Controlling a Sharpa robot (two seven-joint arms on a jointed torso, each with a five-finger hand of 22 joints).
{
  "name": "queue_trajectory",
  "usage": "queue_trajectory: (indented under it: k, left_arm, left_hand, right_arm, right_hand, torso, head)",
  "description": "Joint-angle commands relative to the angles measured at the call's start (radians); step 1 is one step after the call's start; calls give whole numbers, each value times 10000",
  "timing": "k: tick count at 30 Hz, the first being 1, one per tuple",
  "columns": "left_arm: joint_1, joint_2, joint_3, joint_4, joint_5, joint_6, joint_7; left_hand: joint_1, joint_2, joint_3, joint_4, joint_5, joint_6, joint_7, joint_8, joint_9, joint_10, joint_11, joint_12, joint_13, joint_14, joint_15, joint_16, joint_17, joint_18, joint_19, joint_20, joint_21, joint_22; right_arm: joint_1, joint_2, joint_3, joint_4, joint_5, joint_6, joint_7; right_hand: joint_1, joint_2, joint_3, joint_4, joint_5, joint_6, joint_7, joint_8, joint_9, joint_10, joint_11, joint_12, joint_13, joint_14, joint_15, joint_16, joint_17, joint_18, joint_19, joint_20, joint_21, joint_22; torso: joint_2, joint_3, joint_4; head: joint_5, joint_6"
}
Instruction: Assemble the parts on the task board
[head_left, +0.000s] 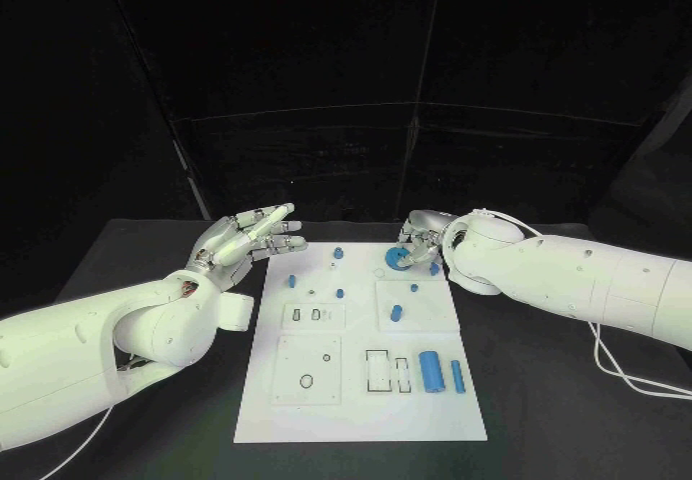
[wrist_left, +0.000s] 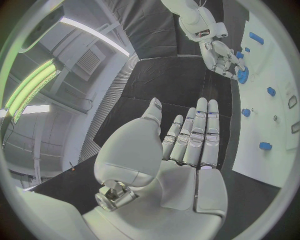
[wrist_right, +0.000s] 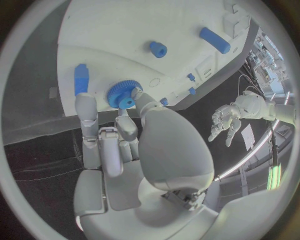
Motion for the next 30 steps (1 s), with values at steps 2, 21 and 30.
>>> queue_trajectory:
  k: [2,21,30]
  left_arm:
    - [9,6,4,12,-57,141,34]
    - [9,-12,0,26,-57,164,-1]
    - [9,59,0,2,-57,179,-1]
  left_hand:
    - [-15,120,-51,-21,15,33,876,-55,7,-2,24,-40,-3,-13,45,-61,-9,29,-44,56,-53,-16]
    - [-18,132,-53,-24,15,36,877,-61,7,0,25,-47,-3,-10,46,-69,-8,30,-51,59,-63,-24]
    - [-18,132,-53,-24,15,36,877,-61,7,0,25,-47,-3,-10,46,-69,-8,30,-51,59,-63,-24]
  right_arm:
    - [-5,19,-4,74,-674,-552,89]
    - [-11,226,5,1379,-1432,-1345,109]
    - [-52,1082,7,745,-2144,-1549,250]
  right_hand:
    - [-3,146,157,-36,-53,221,-52,112,24,164,-28,133,149,852,-78,57,1654,-122,22,-96,63,50]
    - [-170,133,367,-69,-71,467,-129,153,10,302,-95,239,323,858,-137,70,1682,-133,47,-150,118,120]
    - [-183,111,374,-77,-73,467,-132,146,4,307,-98,243,332,860,-140,72,1689,-136,53,-153,126,137]
  torso:
    - [-3,-1,-4]
    - [3,-6,17]
    - [6,-5,16]
  head:
    - [32,-3]
    - [129,17]
    - [156,79]
